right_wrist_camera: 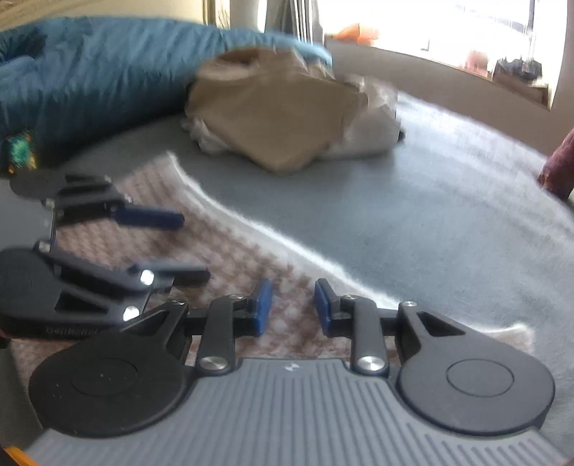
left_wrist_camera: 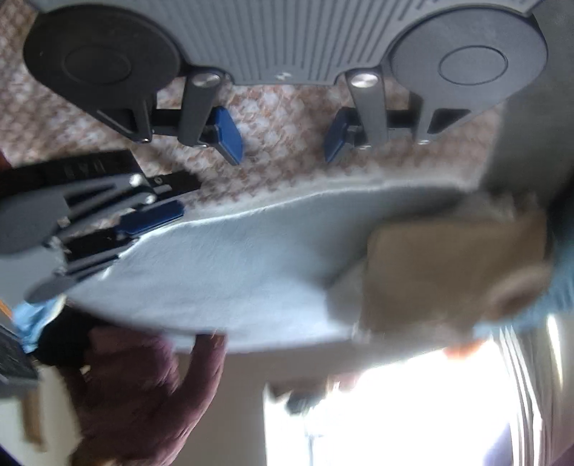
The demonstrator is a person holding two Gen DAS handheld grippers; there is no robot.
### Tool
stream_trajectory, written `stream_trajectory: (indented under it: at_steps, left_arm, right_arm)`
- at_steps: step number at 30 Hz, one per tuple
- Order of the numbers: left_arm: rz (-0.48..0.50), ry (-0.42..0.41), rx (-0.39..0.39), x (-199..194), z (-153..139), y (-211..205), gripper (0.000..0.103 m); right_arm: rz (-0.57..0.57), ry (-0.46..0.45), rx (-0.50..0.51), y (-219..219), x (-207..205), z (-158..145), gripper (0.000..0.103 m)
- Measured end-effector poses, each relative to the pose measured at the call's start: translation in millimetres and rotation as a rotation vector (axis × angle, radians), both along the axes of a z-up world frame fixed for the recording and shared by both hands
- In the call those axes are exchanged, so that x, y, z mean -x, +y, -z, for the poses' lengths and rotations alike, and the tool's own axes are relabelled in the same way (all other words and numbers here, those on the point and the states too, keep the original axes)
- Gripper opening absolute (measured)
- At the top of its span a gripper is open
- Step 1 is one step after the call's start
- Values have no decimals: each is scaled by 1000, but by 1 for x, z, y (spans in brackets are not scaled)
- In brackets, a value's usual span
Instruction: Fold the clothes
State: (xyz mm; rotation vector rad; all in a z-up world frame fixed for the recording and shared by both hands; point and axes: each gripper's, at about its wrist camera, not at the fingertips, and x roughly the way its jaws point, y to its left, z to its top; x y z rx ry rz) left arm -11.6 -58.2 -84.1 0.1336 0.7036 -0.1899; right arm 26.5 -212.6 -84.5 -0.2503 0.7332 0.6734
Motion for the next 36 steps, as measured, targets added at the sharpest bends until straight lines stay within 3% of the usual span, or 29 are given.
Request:
stream_trajectory:
  at_steps: [4, 9, 11, 13, 15, 16, 19, 21, 22, 23, 25, 29, 33, 35, 36]
  left_arm:
    - [-6, -2, 35, 1, -3, 6, 54]
    - [2, 19, 72, -3, -4, 13, 54]
    - [5, 36, 81, -5, -6, 14, 55]
    - [15, 56, 93, -3, -11, 17, 57]
    - [19, 80, 94, 3, -22, 28, 71]
    - [9, 85, 82, 8, -28, 36, 84]
    - [-12, 74, 47, 29, -49, 71, 90]
    - [-35, 80, 30, 40, -60, 96, 97]
    - [-55, 93, 36, 43, -61, 110, 99]
    - [-82, 120, 56, 46, -59, 125, 99]
    - [-168, 202, 116, 48, -49, 151, 99]
    - [-262, 338, 263, 54, -21, 189, 98]
    - [-249, 319, 385, 60, -11, 212, 96]
    - [-221, 369, 479, 57, -3, 224, 97]
    - [-211, 407, 532, 54, 4, 229, 97]
  right_arm:
    - [-7, 7, -27, -2, -5, -2, 26]
    - [-156, -8, -98, -18, 21, -21, 25]
    - [-191, -6, -3, -11, 29, -5, 27]
    - [-223, -59, 22, -11, 37, 7, 28]
    - [-226, -36, 7, -14, 34, 0, 28]
    - [-249, -32, -1, -16, 35, -4, 29]
    - [-377, -52, -27, -23, 44, -18, 29]
    - [-479, -73, -41, -24, 56, -24, 34]
    - [-527, -70, -33, -23, 61, -24, 44]
    - [-571, -54, -12, -20, 65, -20, 52]
    - [-630, -34, 62, -12, 70, -6, 57]
    - [-658, -30, 84, -13, 67, -12, 58]
    - [-784, -4, 167, -12, 68, -21, 63]
    - [-811, 26, 202, -10, 70, -13, 84]
    - [-816, 28, 208, -10, 71, -8, 88]
